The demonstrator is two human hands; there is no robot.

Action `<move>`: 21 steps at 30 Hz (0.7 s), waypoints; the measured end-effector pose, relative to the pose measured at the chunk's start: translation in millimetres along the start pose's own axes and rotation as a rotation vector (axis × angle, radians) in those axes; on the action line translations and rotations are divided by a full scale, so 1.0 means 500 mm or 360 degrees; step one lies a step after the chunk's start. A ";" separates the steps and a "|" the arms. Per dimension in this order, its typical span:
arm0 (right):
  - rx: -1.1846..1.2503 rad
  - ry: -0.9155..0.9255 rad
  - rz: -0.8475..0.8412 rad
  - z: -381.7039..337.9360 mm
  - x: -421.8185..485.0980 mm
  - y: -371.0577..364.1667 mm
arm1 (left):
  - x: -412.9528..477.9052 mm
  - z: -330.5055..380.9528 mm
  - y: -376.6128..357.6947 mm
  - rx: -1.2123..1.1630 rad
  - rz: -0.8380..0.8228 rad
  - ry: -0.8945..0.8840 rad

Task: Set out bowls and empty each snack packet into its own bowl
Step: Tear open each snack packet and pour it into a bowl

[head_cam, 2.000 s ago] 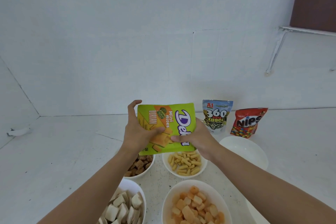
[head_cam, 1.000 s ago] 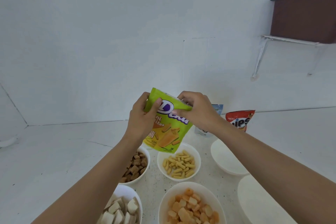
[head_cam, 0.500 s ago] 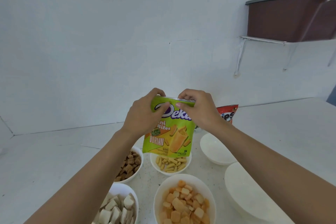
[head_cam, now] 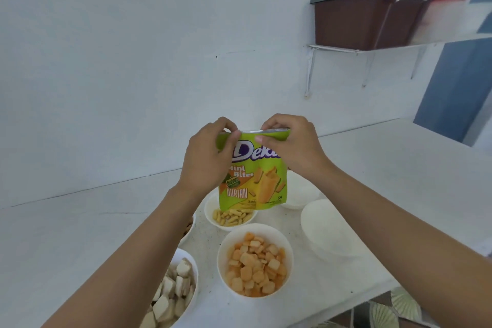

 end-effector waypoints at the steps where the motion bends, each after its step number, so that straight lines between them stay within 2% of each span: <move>1: 0.0001 -0.0022 0.0027 0.001 -0.013 0.009 | -0.010 0.006 -0.002 -0.0034 0.0012 0.0013; 6: 0.0060 -0.0128 0.0086 0.019 -0.091 0.057 | -0.062 0.045 -0.041 -0.0236 -0.0081 0.0137; 13: 0.0068 -0.0154 0.0229 0.050 -0.194 0.193 | -0.132 0.143 -0.121 -0.0418 -0.0239 0.0173; 21: 0.0160 -0.0247 0.0165 0.142 -0.298 0.344 | -0.233 0.244 -0.262 -0.0511 -0.0356 0.0278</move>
Point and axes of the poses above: each hand's wrist, its own x-axis towards the middle knuckle, its own y-axis out of the back of the hand, z = x × y, the point moved 6 cm from there along x, towards the middle knuckle, and after that the axes turned 2 degrees about x, right-handed, at the moved point
